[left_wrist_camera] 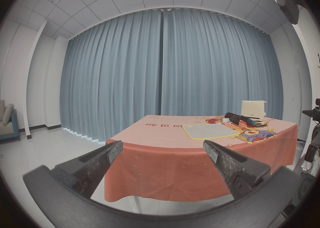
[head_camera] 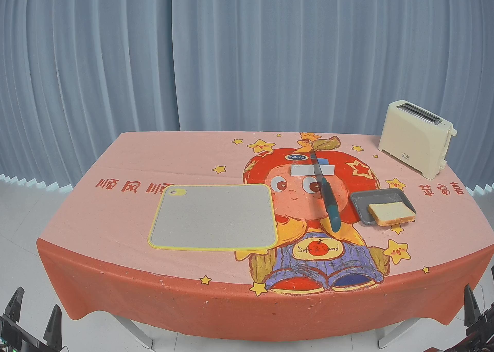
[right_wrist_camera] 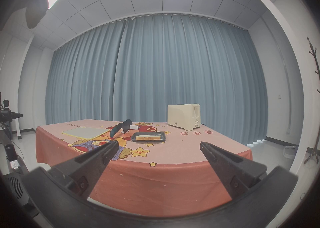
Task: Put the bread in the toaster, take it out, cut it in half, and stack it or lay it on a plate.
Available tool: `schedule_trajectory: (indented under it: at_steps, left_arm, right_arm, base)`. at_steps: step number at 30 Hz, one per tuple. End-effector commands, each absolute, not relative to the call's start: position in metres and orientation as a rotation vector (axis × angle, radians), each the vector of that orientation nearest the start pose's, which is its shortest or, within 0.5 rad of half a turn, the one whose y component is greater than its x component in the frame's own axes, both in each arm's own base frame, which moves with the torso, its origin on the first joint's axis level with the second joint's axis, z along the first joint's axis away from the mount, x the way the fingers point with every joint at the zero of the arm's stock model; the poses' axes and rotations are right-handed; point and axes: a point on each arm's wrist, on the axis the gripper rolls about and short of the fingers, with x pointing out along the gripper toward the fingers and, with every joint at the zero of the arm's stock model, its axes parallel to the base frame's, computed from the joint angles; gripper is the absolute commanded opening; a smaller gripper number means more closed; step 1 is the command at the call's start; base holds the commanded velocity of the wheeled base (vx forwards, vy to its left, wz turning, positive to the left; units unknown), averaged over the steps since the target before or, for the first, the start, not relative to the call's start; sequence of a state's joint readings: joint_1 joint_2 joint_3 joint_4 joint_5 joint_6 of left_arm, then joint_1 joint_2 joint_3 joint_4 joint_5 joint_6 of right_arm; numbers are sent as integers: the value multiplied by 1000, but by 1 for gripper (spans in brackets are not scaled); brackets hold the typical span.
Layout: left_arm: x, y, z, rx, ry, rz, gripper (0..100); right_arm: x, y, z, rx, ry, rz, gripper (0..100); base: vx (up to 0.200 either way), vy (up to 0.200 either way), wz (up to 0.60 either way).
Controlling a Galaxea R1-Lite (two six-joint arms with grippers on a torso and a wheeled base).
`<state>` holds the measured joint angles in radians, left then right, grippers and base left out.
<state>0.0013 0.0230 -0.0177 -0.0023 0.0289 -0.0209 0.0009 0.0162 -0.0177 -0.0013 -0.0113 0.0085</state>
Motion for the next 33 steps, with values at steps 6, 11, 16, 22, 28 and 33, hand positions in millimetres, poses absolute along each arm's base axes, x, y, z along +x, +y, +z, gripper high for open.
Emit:
schedule_trajectory:
  at_steps: [6,11,16,22,28,33]
  left_arm:
    - [-21,1,76,-21,21,31,100]
    - [-21,1,76,-21,21,31,100]
    - [-21,1,76,-21,21,31,100]
    - [-21,1,76,-21,21,31,100]
    - [-21,1,76,-21,21,31,100]
    - [-21,1,76,-21,21,31,100]
  right_arm:
    - [-23,0,76,-8,-6,-2,100]
    - [-23,0,76,-18,-6,0,100]
    - [-23,0,76,-20,-6,0,100]
    - [-23,0,76,-20,-6,0,100]
    - [-23,0,76,-20,-6,0,100]
    - [-23,0,76,-20,-6,0,100]
  base:
    - [0,0,0]
    - [0,0,0]
    - [0,0,0]
    - [0,0,0]
    - [0,0,0]
    - [0,0,0]
